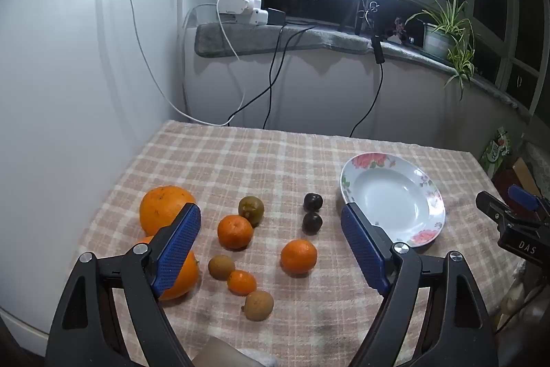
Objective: Organize fruits
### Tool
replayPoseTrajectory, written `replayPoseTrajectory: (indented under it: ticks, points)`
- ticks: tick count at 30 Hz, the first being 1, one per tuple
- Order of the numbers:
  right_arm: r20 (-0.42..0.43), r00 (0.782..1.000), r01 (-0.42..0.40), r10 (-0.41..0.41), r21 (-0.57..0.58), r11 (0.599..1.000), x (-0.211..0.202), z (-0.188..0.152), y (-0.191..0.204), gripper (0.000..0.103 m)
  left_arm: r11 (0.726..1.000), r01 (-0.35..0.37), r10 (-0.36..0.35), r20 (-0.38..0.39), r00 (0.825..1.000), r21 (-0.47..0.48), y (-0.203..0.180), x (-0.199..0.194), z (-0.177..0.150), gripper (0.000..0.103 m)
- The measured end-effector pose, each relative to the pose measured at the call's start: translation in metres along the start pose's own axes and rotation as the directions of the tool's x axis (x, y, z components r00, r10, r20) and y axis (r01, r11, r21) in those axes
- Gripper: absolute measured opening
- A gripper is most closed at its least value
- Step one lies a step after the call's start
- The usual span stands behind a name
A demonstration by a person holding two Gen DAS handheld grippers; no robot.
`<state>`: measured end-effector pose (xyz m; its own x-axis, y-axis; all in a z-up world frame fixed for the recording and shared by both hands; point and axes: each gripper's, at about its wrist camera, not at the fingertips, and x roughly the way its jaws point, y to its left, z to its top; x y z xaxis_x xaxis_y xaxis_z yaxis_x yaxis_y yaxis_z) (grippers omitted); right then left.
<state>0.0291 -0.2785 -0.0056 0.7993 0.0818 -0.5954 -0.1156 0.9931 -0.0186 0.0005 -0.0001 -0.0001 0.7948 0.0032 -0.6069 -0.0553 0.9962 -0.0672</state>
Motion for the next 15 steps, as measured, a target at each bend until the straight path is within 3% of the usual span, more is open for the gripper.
replayPoseTrajectory:
  ticks: [15]
  points:
    - [0.019, 0.999, 0.047, -0.047, 0.033, 0.998, -0.006, 0.005, -0.007, 0.103, 1.0, 0.003, -0.003, 0.019, 1.0, -0.003, -0.002, -0.002, -0.004, 0.084]
